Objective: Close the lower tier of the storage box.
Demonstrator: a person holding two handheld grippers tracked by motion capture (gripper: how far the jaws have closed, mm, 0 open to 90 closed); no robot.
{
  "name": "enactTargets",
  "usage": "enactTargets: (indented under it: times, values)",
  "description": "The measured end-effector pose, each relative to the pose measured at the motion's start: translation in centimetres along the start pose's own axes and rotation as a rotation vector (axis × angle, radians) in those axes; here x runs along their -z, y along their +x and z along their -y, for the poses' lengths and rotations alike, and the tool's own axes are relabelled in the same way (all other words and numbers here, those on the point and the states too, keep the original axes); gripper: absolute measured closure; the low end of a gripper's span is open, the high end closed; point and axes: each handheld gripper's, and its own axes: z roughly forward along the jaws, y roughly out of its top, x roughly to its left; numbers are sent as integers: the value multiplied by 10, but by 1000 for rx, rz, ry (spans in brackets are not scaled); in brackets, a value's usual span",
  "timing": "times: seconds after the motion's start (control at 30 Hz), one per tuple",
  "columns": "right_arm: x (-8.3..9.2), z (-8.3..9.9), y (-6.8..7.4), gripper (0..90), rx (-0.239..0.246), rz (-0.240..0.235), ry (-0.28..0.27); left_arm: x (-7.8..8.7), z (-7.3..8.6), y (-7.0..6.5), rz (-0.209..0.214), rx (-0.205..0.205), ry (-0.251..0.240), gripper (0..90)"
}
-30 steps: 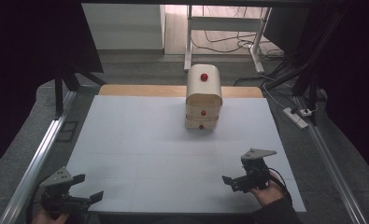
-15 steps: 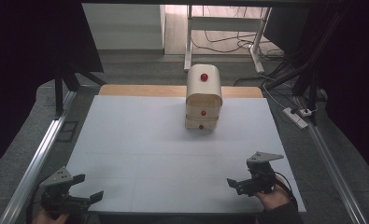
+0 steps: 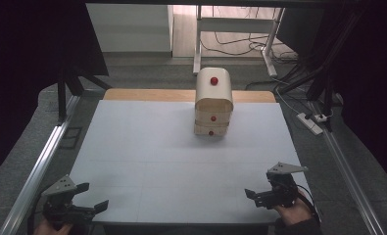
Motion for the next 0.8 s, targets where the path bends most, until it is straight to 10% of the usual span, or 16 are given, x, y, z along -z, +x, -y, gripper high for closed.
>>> enactTargets:
  times: [0.8]
  values:
    - [16,11,-7,0,-32,42,-10,0,0,0,-1,1,-1,5]
